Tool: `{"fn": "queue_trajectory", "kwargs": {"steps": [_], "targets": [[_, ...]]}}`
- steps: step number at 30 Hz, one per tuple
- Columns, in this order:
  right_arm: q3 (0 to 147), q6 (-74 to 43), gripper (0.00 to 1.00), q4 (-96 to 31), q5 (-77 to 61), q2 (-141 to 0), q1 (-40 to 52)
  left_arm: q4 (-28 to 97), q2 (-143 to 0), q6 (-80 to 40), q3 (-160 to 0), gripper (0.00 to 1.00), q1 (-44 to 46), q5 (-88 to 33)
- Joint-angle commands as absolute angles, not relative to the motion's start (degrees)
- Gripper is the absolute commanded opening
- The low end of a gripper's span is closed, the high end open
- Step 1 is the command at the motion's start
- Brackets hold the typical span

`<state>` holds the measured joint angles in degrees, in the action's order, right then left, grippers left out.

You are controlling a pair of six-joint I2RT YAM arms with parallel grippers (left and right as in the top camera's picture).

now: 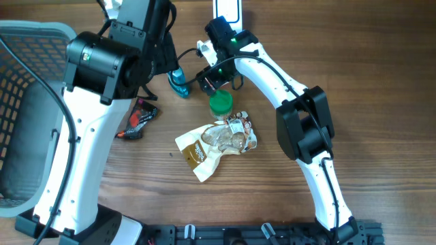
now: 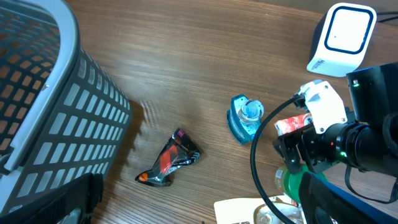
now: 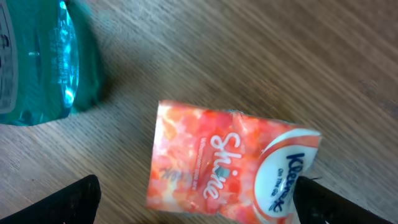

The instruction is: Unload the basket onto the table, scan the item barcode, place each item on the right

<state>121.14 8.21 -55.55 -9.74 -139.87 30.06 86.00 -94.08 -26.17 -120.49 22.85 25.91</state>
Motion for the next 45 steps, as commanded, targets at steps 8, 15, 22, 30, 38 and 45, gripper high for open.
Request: {"fn": "queue_trajectory", "kwargs": {"steps": [8,15,22,30,38,45], "targets": [[121.43,7.38,1.00,-51.68,-5.87,-141.36,29.93,86.02,-94.13,-25.87,-120.31,1.00,22.59,27.09],[121.43,9.04,1.00,-53.63,-5.67,-144.92,29.93,86.19,-94.13,-25.87,-120.31,1.00,22.59,27.09],[121.51,8.78,0.71,-51.05,-2.48,-144.88,29.93,86.21,-94.13,-25.87,-120.31,1.00,22.59,27.09],[125.49,4.67,0.70,-50.76,-1.91,-138.96,28.36,86.21,-94.13,-25.89,-120.31,1.00,22.59,27.07],[125.47,1.02,0.69,-53.49,-1.89,-133.58,24.71,86.19,-94.13,-25.89,-120.31,1.00,22.59,27.07],[125.47,-1.78,0.76,-53.89,-2.57,-133.58,23.16,86.17,-94.13,-25.96,-120.31,1.00,22.59,24.91]]}}
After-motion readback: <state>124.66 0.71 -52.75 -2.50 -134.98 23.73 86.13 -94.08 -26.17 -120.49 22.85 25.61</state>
